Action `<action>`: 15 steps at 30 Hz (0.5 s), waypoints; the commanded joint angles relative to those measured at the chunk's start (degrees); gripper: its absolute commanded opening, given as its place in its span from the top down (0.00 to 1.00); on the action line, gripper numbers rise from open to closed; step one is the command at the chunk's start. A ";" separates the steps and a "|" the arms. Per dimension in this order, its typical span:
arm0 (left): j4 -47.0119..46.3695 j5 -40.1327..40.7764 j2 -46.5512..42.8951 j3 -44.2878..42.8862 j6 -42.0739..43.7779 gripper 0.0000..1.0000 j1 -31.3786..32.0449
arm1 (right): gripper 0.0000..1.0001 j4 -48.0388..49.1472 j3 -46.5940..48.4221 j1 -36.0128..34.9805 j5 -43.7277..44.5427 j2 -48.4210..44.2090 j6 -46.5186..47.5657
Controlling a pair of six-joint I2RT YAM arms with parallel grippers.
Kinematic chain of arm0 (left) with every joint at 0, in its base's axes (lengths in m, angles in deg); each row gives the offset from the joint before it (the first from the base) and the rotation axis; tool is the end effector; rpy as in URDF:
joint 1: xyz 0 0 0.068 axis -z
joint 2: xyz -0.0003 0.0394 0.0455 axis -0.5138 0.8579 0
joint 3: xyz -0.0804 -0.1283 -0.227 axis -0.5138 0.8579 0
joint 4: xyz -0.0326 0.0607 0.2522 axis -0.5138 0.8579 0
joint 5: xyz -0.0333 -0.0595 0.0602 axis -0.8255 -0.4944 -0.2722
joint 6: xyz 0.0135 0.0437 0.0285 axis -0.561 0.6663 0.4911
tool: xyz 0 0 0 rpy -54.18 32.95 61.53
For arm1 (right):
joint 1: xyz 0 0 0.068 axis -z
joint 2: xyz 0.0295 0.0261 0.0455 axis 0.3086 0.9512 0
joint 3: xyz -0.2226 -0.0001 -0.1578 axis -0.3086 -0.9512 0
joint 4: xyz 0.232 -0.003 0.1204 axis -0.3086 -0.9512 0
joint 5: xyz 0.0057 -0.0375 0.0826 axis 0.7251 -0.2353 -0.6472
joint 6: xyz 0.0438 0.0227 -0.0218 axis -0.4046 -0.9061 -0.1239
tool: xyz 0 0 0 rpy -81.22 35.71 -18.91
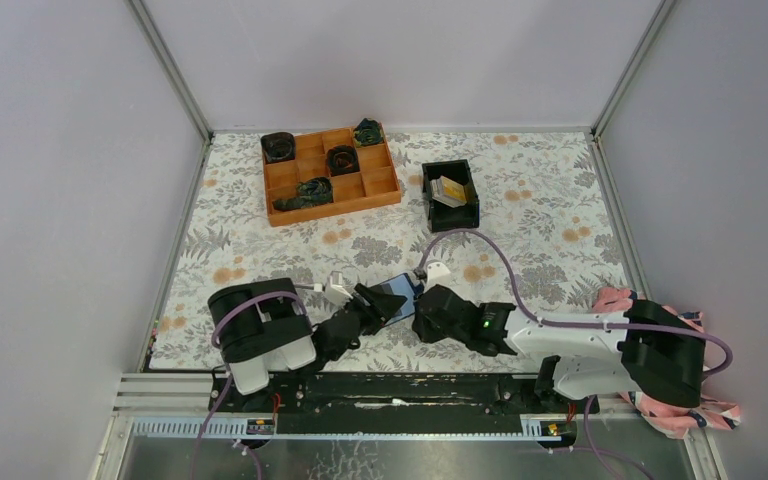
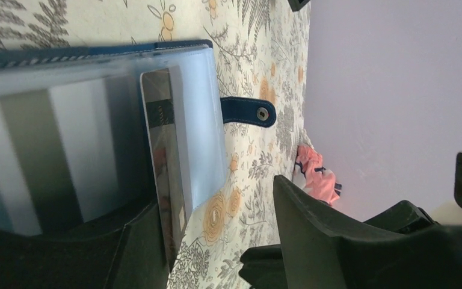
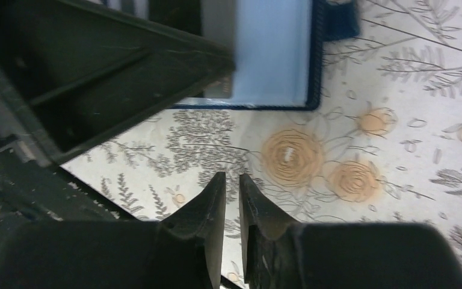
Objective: Put the credit cards into the card holder
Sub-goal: Insert the credit card into the card holder.
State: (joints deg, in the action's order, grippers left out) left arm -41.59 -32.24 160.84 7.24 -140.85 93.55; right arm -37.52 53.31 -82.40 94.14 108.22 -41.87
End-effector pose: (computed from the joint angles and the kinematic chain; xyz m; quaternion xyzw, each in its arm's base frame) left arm 0.1159 -0.1885 0.0874 -0.2790 0.7612 -0.4743 0.3431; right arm 0.1120 0.2146 0.1781 -0.1685 0.8954 0.2403 0.3349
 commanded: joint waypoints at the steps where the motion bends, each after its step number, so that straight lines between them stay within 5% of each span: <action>1: 5.97 -3.11 5.70 3.45 0.60 0.35 0.37 | 0.79 8.96 -0.31 -3.19 4.42 1.29 -1.43; 15: -5.92 -3.81 11.48 7.15 -1.27 0.34 0.08 | 0.80 21.56 -1.54 -6.65 7.61 6.53 -1.31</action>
State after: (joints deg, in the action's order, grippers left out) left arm -55.71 -34.47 168.03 11.37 -143.80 93.55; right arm -21.06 51.96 -88.04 97.99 114.30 -42.70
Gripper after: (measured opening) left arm 0.654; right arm 0.204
